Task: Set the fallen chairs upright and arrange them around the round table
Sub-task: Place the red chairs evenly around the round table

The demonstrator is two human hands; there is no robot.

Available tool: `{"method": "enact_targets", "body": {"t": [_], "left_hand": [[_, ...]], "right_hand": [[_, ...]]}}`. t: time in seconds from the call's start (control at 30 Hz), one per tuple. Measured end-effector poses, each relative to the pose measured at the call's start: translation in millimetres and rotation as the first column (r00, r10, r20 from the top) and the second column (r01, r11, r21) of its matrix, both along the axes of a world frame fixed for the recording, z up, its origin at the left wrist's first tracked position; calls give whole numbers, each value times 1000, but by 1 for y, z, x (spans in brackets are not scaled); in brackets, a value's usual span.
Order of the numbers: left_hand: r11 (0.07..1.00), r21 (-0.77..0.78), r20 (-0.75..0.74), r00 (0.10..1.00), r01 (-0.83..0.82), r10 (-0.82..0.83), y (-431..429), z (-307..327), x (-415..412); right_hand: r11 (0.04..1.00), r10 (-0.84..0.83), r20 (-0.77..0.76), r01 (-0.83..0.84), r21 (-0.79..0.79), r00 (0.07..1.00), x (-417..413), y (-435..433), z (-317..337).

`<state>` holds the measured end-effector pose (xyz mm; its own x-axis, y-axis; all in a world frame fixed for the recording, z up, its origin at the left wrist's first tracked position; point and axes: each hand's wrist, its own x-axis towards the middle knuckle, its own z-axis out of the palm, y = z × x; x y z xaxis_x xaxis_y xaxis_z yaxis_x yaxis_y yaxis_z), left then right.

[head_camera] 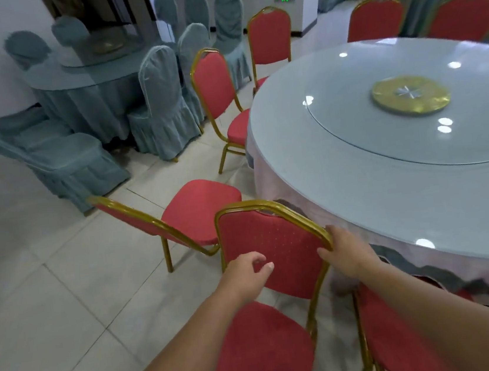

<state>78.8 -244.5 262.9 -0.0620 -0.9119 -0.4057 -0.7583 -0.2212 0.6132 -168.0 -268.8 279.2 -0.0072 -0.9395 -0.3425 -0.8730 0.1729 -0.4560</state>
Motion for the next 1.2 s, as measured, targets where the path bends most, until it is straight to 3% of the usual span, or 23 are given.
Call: {"method": "enact_targets", "body": {"t": [0.37, 0.5, 0.6, 0.77, 0.97, 1.2], "left_hand": [[934, 46, 36, 935, -356, 354, -112, -23, -46], [768, 234, -93, 773, -596, 628, -155, -40, -67], [658, 358, -163, 649, -663, 743, -179, -49, -76], [550, 380, -87, 563, -744, 822, -203, -71, -88], [545, 353, -113, 543, -761, 832, -203, -82, -92], [612, 356, -142, 607, -706, 782, -186, -79, -90]], "right_hand": [[987, 101, 43, -105, 119, 994, -17, -87, -54], [977, 109, 43, -115, 181, 993, -17, -116, -77], [953, 143, 64, -155, 262, 988, -17, -133, -94], [933, 120, 150, -162, 320, 981, -11, -138, -118], [947, 62, 149, -105, 302, 987, -11, -133, -124], [965, -28, 118, -4, 263, 993, -6, -107, -118]]}}
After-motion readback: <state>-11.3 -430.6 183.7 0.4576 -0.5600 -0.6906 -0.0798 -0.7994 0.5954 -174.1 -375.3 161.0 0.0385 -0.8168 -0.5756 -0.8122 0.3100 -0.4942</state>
